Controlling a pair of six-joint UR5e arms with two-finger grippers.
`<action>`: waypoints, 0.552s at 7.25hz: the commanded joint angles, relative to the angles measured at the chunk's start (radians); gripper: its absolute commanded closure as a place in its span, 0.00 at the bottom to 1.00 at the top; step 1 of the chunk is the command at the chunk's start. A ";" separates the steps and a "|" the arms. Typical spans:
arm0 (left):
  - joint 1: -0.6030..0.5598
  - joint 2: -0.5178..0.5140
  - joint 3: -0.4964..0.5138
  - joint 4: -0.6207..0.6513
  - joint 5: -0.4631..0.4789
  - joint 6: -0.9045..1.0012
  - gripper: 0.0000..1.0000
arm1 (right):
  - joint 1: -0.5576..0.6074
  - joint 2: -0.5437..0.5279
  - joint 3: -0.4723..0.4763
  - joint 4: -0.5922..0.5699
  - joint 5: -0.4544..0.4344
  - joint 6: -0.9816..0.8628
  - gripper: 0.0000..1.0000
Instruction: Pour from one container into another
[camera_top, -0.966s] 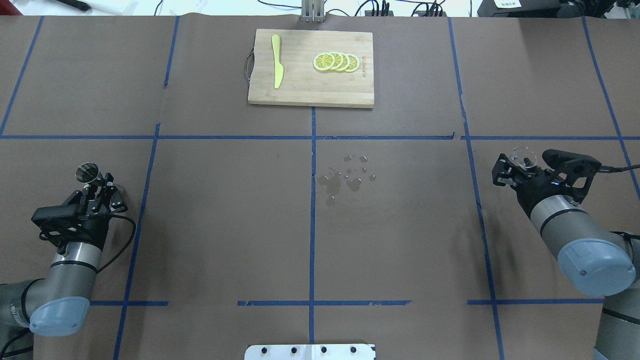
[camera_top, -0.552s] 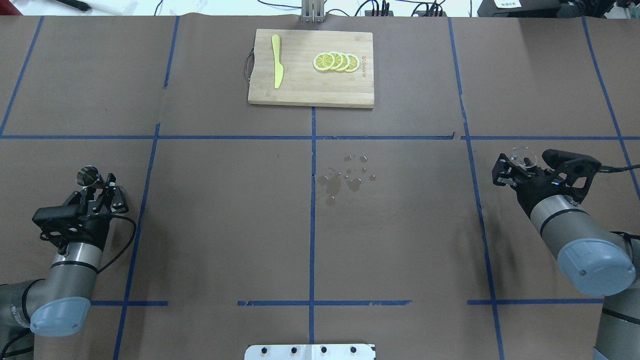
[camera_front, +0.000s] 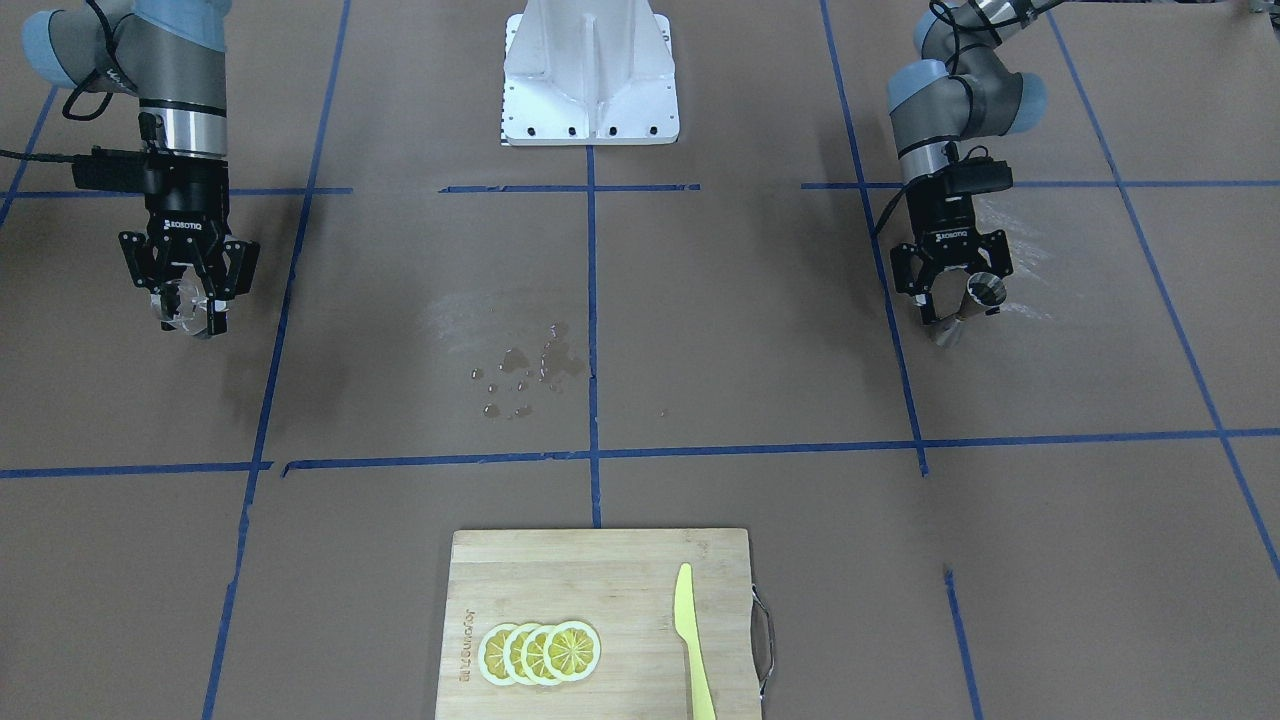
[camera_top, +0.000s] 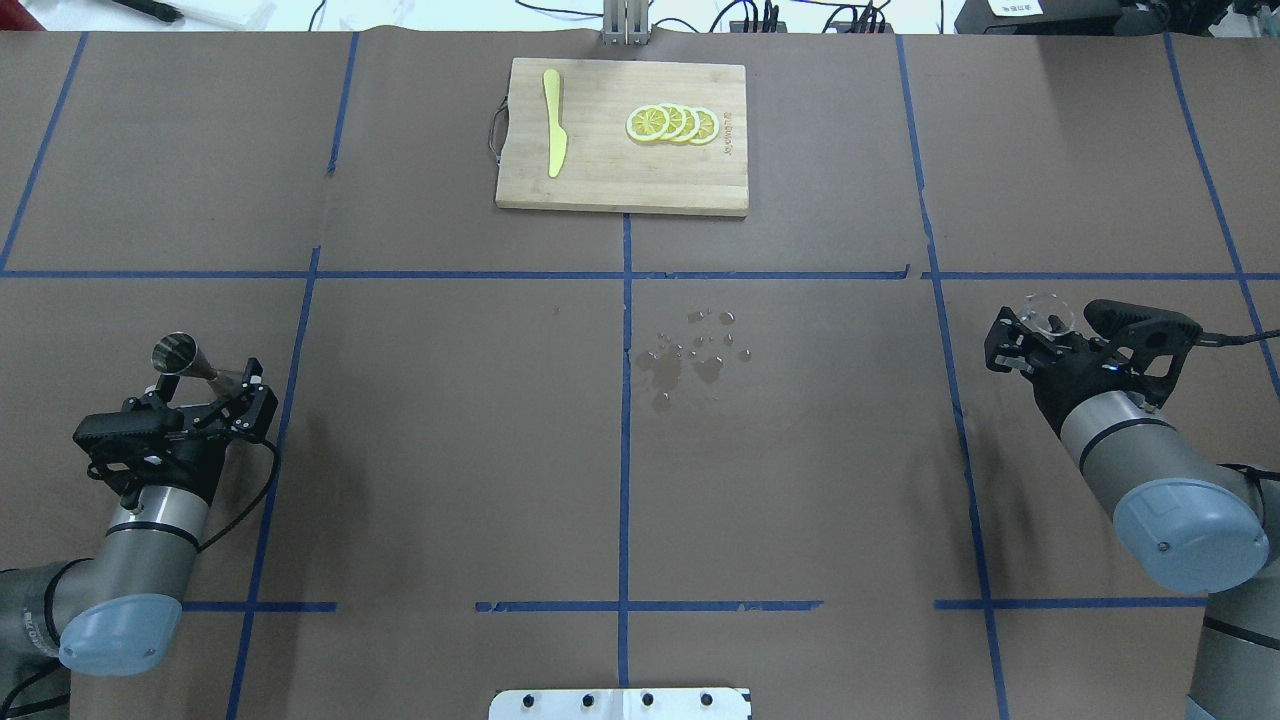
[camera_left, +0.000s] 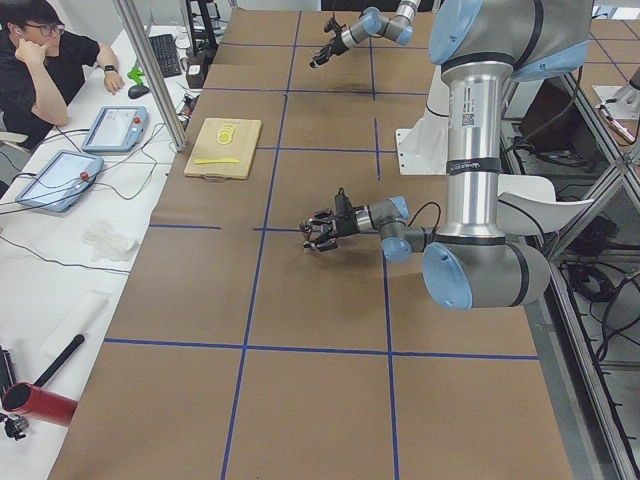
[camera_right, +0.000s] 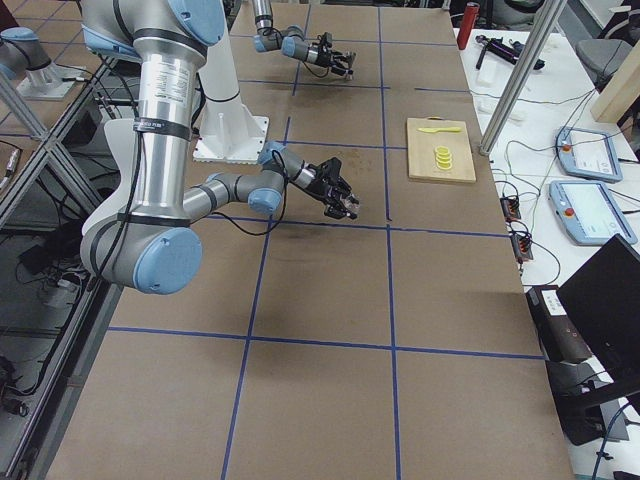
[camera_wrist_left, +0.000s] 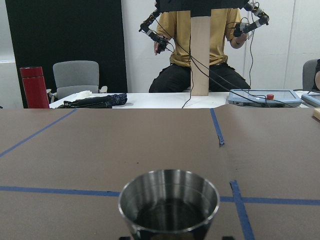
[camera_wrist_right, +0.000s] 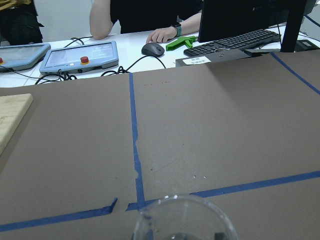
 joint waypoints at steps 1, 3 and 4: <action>0.012 0.008 -0.017 -0.001 -0.060 0.028 0.00 | -0.011 -0.001 -0.006 0.000 -0.025 0.000 1.00; 0.014 0.026 -0.035 -0.007 -0.115 0.086 0.00 | -0.018 -0.001 -0.019 0.001 -0.044 0.003 1.00; 0.014 0.091 -0.131 -0.008 -0.188 0.139 0.00 | -0.023 -0.001 -0.019 0.001 -0.049 0.005 1.00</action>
